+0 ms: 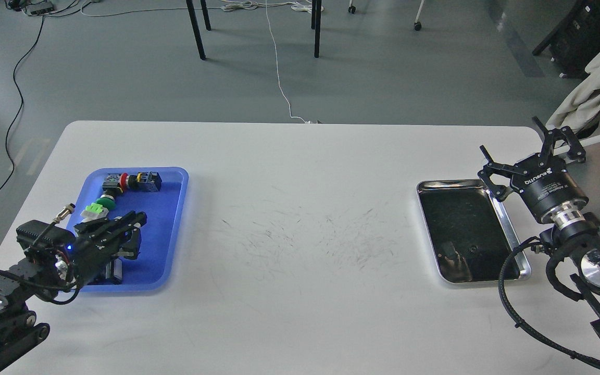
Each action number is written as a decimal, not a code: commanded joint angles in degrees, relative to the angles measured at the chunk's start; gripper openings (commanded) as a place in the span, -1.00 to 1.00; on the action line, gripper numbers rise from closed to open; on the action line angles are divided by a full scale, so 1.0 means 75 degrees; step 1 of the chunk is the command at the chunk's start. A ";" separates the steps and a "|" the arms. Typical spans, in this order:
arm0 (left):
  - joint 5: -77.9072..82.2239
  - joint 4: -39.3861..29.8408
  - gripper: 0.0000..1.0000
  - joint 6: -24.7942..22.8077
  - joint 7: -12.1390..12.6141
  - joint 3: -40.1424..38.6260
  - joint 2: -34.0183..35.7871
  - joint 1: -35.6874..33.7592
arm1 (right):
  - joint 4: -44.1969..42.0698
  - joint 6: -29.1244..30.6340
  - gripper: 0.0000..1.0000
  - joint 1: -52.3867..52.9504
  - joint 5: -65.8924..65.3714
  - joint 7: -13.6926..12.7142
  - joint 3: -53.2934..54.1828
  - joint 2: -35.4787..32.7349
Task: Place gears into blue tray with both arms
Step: 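Carry the black part into the blue tray and release it, then lift the left gripper and move the right gripper to the metal tray, then grasp a second small black part in the metal tray with the right gripper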
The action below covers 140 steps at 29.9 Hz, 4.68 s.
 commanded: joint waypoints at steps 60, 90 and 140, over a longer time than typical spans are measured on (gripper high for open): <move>-1.3284 -0.0035 0.94 -0.3703 0.1173 -0.2262 -0.1971 -0.3152 | 0.3020 -0.0165 0.96 0.8974 -0.5212 -0.0071 -1.1127 -0.4127; -1.3461 0.0000 0.95 -0.3750 0.1056 -0.2649 -0.1655 -0.2741 | 0.1498 0.0258 0.95 0.9436 -0.7629 -0.1207 -1.5130 -0.1676; -1.3379 0.0000 0.95 -0.3727 0.0927 -0.2673 -0.1456 -0.2741 | 0.0724 -0.0036 -0.96 0.9328 -0.7512 -0.1125 -1.4815 -0.0879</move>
